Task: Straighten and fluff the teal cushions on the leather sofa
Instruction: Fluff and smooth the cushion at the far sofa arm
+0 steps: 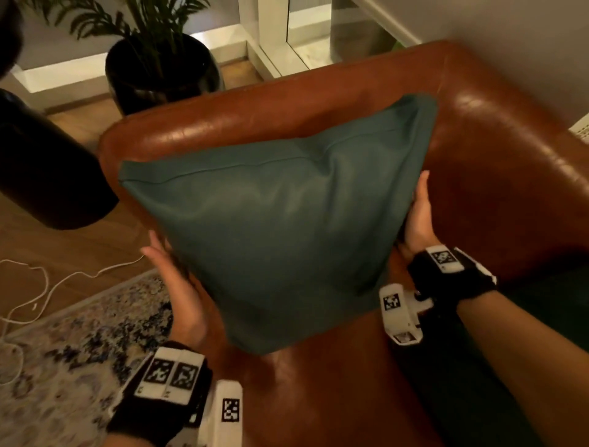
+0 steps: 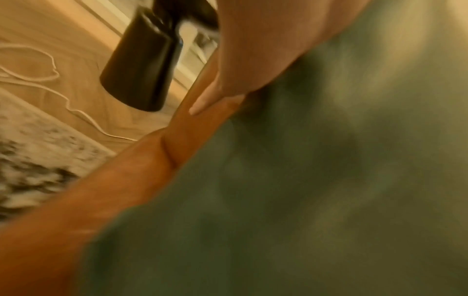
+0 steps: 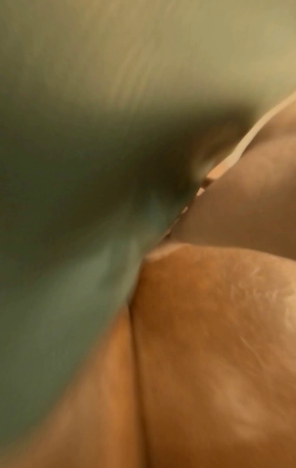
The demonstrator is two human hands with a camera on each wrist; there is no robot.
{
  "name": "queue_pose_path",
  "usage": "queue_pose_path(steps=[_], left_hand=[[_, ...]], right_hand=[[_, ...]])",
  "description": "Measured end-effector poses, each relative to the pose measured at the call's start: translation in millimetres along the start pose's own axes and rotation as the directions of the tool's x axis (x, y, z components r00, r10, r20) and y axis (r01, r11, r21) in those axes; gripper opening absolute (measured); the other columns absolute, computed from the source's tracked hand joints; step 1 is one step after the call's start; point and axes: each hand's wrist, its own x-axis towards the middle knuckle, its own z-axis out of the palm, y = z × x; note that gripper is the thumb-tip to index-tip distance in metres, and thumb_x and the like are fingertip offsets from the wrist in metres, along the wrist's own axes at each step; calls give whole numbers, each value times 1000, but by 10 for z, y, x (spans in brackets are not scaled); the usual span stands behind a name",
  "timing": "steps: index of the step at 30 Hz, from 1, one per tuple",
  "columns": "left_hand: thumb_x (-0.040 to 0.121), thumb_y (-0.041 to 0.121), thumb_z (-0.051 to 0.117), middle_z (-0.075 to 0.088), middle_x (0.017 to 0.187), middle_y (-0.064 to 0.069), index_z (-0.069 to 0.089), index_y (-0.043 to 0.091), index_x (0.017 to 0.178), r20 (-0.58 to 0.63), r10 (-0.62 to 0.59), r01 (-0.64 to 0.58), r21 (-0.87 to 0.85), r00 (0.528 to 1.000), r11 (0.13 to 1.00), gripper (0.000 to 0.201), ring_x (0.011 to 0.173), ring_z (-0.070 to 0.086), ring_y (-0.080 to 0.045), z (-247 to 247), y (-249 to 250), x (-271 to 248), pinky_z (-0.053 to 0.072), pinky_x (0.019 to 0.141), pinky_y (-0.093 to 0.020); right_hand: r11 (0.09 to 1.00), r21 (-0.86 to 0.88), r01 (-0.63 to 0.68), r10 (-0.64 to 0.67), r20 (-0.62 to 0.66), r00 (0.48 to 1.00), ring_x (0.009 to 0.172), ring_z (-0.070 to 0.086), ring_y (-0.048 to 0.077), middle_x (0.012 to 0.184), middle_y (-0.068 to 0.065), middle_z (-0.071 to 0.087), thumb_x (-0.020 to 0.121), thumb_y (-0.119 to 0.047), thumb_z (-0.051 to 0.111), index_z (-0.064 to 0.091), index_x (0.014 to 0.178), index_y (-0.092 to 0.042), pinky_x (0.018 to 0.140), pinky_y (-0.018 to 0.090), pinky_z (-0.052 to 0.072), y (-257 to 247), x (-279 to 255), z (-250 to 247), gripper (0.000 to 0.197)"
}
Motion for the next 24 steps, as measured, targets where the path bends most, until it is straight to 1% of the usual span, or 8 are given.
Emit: queue_pose_path(steps=[2,6,9,12,15,19,21,24], left_hand=[[84,73,17,50,135,26,44,41,135,34,5,-8,107,999,994,65,122,48,4,-95,-99,179,40,103,-21],[59,100,16,28,149,30,28,64,133,-96,-21,44,242,995,969,83,140,28,-7,-1780,-1458,1328,25,112,-51],[82,82,19,47,134,31,42,50,131,-21,-119,120,321,993,940,63,122,45,10,-520,-238,518,36,109,-26],[103,43,14,42,143,12,25,27,145,-35,248,-228,291,968,929,47,123,45,5,41,603,33,35,109,-23],[101,38,31,25,152,-5,19,13,148,105,606,-570,496,788,655,55,139,27,-12,9,880,141,22,116,-32],[94,32,51,57,125,-15,59,6,123,584,481,-691,720,654,65,39,121,41,-33,117,986,347,22,105,-25],[92,25,58,68,101,-12,67,7,106,586,475,-679,734,657,34,25,104,47,-33,144,1005,352,27,91,-21],[90,22,60,69,87,-8,70,10,93,496,558,-619,784,665,40,16,95,48,-27,200,1034,295,36,85,-34]], right_hand=[[998,55,13,-12,-22,1000,85,67,11,84,-8,73,102,-45,18,60,106,-19,68,20,54,-79,35,127,50],[989,-135,-59,44,-109,993,107,44,19,113,1,48,105,-23,18,41,135,-5,85,26,44,33,-6,247,41],[958,-285,-28,21,-26,999,103,51,17,110,3,56,102,-31,38,56,119,-10,90,26,46,-82,65,146,32],[915,-344,211,-232,-20,973,121,51,14,134,7,55,98,-51,33,53,130,-13,112,35,34,-438,205,2,53],[545,-606,579,-625,167,763,138,32,13,150,2,36,101,-42,28,33,145,-19,118,37,22,-861,297,-6,50],[-178,-717,674,-413,676,610,141,24,21,136,-7,52,91,-64,36,58,125,-38,106,66,22,-901,417,57,48],[-242,-705,666,-402,698,593,132,34,27,117,-4,62,85,-64,42,69,104,-26,101,64,26,-850,381,103,51],[-157,-714,682,-495,654,571,119,42,29,99,-3,65,87,-51,48,68,88,-17,98,61,32,-884,305,184,39]])
